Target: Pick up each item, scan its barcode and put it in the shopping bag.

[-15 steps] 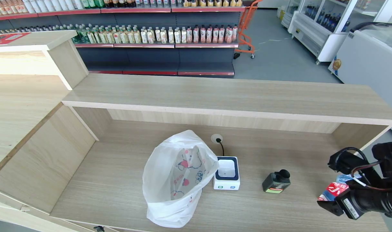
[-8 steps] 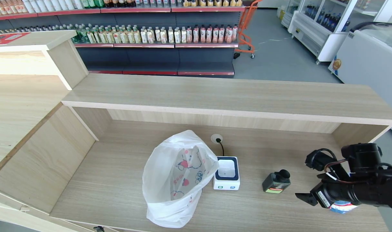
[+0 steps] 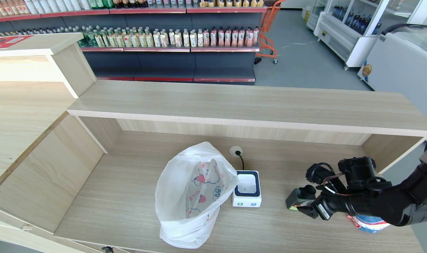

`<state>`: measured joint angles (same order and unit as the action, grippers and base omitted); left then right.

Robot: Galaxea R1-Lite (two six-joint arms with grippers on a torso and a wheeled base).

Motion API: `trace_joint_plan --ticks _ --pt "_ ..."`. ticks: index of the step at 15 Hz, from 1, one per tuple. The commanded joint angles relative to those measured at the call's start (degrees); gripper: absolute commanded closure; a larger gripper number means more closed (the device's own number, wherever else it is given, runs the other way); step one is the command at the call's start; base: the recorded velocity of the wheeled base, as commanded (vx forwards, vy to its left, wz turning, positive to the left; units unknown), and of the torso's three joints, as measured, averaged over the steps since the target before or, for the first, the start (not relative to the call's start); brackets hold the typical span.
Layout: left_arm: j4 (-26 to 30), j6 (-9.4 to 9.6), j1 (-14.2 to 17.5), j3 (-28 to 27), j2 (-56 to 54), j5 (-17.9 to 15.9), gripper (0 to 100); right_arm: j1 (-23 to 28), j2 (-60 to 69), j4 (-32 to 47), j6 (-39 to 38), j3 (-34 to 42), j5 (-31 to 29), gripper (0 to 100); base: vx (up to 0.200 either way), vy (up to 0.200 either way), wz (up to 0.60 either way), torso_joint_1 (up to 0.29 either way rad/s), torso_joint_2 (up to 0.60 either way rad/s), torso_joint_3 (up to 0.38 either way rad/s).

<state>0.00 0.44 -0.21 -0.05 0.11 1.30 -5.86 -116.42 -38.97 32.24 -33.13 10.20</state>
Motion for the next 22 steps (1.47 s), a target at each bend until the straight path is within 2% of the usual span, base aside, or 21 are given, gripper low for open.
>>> trace_joint_plan --ticks 1,8,9,16,19,21,22 --pt "0.0 0.00 0.0 0.0 0.0 0.0 0 -1.3 -3.3 -0.1 -0.1 -2.1 0.0 0 0.000 0.000 0.00 0.000 0.00 0.000" --pt "0.0 0.00 0.0 0.0 0.0 0.0 0 -5.0 -6.3 -0.6 -1.6 -5.4 0.3 0 0.000 0.000 0.00 0.000 0.00 0.000" --pt "0.0 0.00 0.0 0.0 0.0 0.0 0 -5.9 -7.0 -1.1 -2.8 -5.7 0.3 100 0.000 0.000 0.00 0.000 0.00 0.000" --pt "0.0 0.00 0.0 0.0 0.0 0.0 0 -7.6 -5.6 -5.9 -6.1 -4.6 0.3 100 0.000 0.000 0.00 0.000 0.00 0.000" --pt "0.0 0.00 0.0 0.0 0.0 0.0 0 -6.6 9.1 -7.0 -10.7 0.4 0.2 100 0.000 0.000 0.00 0.000 0.00 0.000" --pt "0.0 0.00 0.0 0.0 0.0 0.0 0 -3.3 19.6 -8.9 -8.4 6.6 -0.1 100 0.000 0.000 0.00 0.000 0.00 0.000" --pt "0.0 0.00 0.0 0.0 0.0 0.0 0 -1.6 25.6 -10.2 -2.5 11.4 -0.1 100 0.000 0.000 0.00 0.000 0.00 0.000"
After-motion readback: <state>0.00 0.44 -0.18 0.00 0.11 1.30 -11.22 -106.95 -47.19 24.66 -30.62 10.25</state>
